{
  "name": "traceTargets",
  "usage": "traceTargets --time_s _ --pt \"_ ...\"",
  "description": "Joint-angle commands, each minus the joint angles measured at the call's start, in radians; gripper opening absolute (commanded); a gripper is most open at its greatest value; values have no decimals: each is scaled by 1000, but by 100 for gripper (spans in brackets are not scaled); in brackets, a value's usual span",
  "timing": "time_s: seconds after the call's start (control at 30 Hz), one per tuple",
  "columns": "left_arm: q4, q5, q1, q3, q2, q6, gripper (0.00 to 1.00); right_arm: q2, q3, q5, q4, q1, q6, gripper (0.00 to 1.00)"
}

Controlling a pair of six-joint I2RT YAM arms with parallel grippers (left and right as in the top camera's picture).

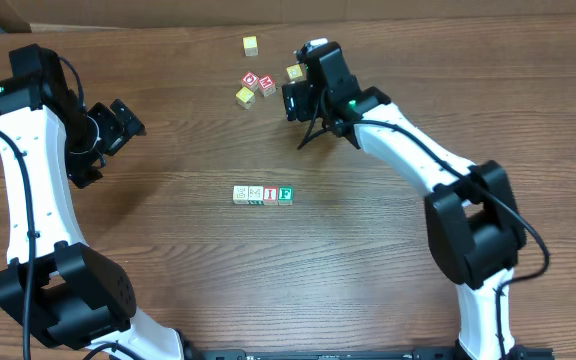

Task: Flip 5 blocks
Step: 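Swing the right arm up to the block cluster, then grasp the cream 3 block in the cluster with the right gripper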

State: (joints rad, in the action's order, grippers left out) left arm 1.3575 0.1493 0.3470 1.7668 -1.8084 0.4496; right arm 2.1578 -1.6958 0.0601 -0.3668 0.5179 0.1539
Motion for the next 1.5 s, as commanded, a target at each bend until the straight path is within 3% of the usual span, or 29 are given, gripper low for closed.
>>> traceTargets --time_s 0.0,0.5,0.67,0.9,1.03,1.2,1.33,1.47 --pt "-2 -2 -1 18 13 0 100 38 -7 6 79 2 -37 84" --pt "-2 -3 -1 18 13 0 100 226 -6 6 337 -3 -80 82" --pt "-2 -2 -1 18 13 0 100 251 -6 7 358 -3 -80 77" --pt "-2 -2 -1 18 13 0 100 269 -6 6 383 -3 -80 57" --pt "-2 -2 -1 18 13 0 100 269 -6 6 389 -3 -80 56" --pt "-2 -3 -1 18 13 0 100 268 -6 7 397 -3 -80 42" --pt "-2 -2 -1 18 13 0 100 268 -6 7 395 -3 -80 52" --pt "-2 -2 -1 18 13 0 100 271 -6 6 388 -3 -80 53"
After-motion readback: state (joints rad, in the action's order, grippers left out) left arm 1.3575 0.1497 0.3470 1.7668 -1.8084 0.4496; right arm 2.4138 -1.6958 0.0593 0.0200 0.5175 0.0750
